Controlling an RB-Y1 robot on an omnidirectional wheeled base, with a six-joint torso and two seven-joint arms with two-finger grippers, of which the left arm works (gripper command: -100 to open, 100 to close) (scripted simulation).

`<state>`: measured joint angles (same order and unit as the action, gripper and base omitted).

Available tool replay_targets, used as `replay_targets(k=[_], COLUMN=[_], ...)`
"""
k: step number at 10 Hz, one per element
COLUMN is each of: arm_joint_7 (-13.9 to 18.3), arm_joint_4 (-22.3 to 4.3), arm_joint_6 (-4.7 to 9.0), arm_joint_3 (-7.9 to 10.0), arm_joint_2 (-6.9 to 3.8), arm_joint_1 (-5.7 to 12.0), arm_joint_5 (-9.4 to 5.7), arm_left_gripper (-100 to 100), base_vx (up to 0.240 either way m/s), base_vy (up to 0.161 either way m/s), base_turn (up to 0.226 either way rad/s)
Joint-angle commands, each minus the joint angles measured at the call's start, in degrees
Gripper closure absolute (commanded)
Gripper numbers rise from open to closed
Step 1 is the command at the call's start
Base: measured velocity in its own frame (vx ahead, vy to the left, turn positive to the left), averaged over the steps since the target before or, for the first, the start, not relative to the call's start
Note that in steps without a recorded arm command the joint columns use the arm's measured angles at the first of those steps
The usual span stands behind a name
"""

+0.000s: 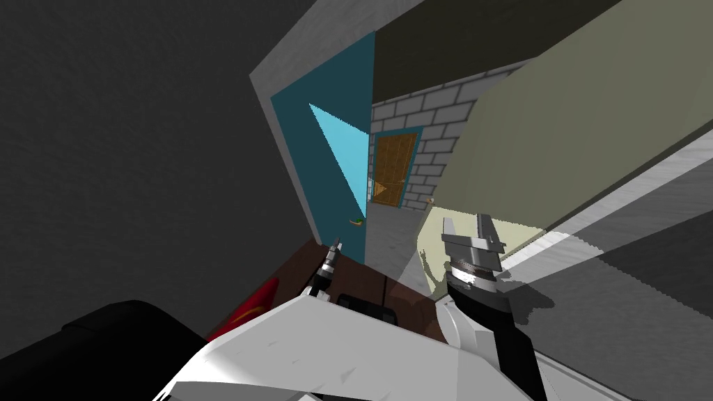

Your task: Push the door open

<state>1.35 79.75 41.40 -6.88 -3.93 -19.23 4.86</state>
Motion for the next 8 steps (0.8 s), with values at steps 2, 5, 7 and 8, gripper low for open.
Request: replay_targets(k=[2, 5, 7, 8], arm_joint_7=[0.31, 0.62, 0.81, 0.87], arm_joint_4=[-4.08, -8.43, -11.24, -12.06], arm_joint_6=[0.05, 0.55, 0.87, 0.96], arm_joint_3=[-0.94, -1.83, -2.40, -2.57], arm_joint_2=[0.46, 1.00, 1.44, 1.59], arm_joint_1=[0.80, 1.50, 1.94, 2.07], arm_joint_5=[-0.01, -0.03, -0.05, -0.05], arm_left_gripper=[-100, -100, -100, -100], base_vx=[0.103, 0.136, 0.109, 0.117], base_vy=[0.050, 0.078, 0.061, 0.075], base_turn=[-0.072, -0.086, -0.065, -0.059])
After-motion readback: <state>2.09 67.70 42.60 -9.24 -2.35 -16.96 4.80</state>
